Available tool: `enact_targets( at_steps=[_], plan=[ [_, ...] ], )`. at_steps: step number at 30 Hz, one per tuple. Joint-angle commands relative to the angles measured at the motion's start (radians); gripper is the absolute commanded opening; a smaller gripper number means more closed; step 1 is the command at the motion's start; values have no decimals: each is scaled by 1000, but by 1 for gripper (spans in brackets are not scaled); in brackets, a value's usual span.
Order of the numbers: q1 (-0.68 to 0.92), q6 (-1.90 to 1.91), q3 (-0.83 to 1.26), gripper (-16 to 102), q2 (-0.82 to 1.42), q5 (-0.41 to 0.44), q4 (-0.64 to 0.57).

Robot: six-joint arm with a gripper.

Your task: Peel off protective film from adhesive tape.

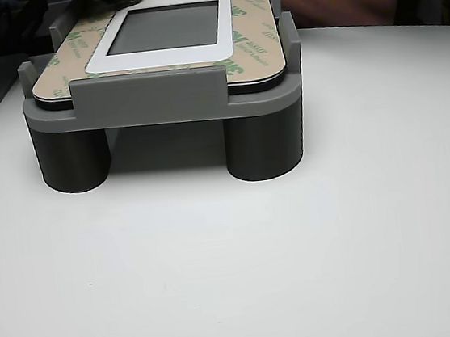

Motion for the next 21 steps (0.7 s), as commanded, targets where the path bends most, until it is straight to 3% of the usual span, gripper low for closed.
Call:
enact_targets(
  at_steps=[1, 8, 14, 15, 16, 17, 18, 19, 20, 21],
  plan=[
    [-20, -6, -9, -9, 18, 2, 8],
    [-26, -12, -9, -9, 28, 3, 26],
    [-31, -15, -61, -10, 46, 9, 112],
    [-32, -15, -69, -4, 52, 18, 129],
    [-34, -15, -81, 10, 55, 31, 155],
    [-37, -12, -94, 48, 61, 46, 187],
    [-41, -8, -100, 95, 74, 55, 213],
    [-44, -5, -98, 65, 98, 63, 238],
    [-46, 5, -97, 76, 123, 77, 267],
    [-46, 9, -92, 100, 155, 97, 299]
  ],
)
